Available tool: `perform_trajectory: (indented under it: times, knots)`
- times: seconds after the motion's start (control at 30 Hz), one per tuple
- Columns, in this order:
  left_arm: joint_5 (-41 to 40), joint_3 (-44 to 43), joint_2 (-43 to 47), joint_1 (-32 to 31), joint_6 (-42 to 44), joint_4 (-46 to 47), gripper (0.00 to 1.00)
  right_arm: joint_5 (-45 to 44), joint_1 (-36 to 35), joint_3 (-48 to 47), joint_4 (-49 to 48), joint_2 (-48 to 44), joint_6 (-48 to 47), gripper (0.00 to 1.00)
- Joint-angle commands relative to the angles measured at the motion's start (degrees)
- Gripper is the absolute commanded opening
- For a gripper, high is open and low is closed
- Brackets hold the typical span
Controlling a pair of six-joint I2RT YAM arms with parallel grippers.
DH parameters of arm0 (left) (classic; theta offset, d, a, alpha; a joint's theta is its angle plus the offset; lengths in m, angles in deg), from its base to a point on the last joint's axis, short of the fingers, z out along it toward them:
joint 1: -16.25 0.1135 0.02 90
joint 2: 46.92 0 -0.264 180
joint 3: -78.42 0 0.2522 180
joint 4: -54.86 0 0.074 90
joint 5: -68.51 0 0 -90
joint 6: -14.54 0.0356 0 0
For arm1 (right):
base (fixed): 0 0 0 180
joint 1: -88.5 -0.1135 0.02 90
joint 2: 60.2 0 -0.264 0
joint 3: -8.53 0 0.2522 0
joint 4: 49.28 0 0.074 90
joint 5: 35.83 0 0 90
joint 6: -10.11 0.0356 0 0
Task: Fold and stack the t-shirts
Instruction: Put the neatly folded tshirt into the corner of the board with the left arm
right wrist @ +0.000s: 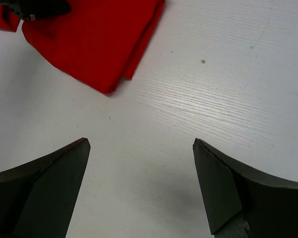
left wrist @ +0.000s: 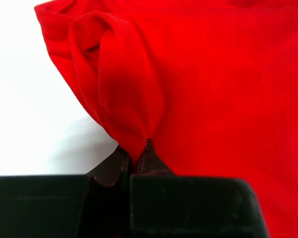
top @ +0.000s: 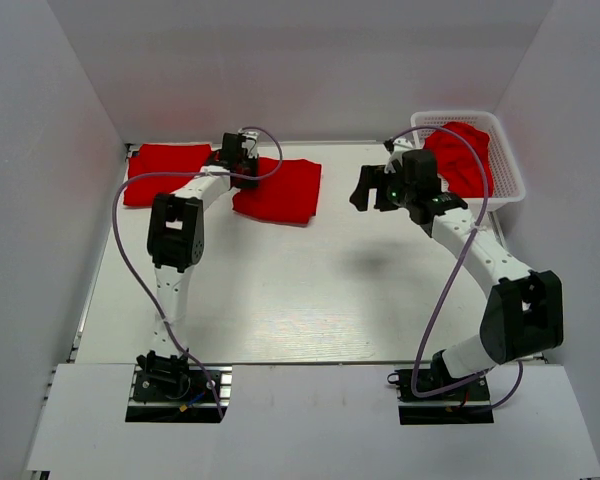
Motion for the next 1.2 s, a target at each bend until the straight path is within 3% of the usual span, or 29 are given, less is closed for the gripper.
perform_trajectory:
  times: [0.0,0.27,0.63,1.03,1.17]
  knots:
    - [-3.99,0.42,9.32,0.78,2.36,-3.47,0.0,-2.72,0.02,1.26,-1.67,-4.32,-0.85,0.9]
    - [-8.83,-4.76,13.37,0.78,11.31,-12.26,0.0,-6.68,0.2,3.11,-1.58,-6.26,-1.03,0.9]
    - [-19.1,-7.22,16.89,1.92,20.99,-12.26,0.0,-7.39,0.02,1.61,-1.49,-5.91,-0.85,0.9]
    - [-21.58,-7.75,20.49,3.5,29.33,-8.22,0.0,-5.98,0.11,0.03,-1.67,-4.94,0.73,0.9]
    - [-19.04,-8.28,21.8,4.03,31.27,-6.64,0.0,-4.67,0.02,-0.76,-2.29,-4.42,1.08,0.9]
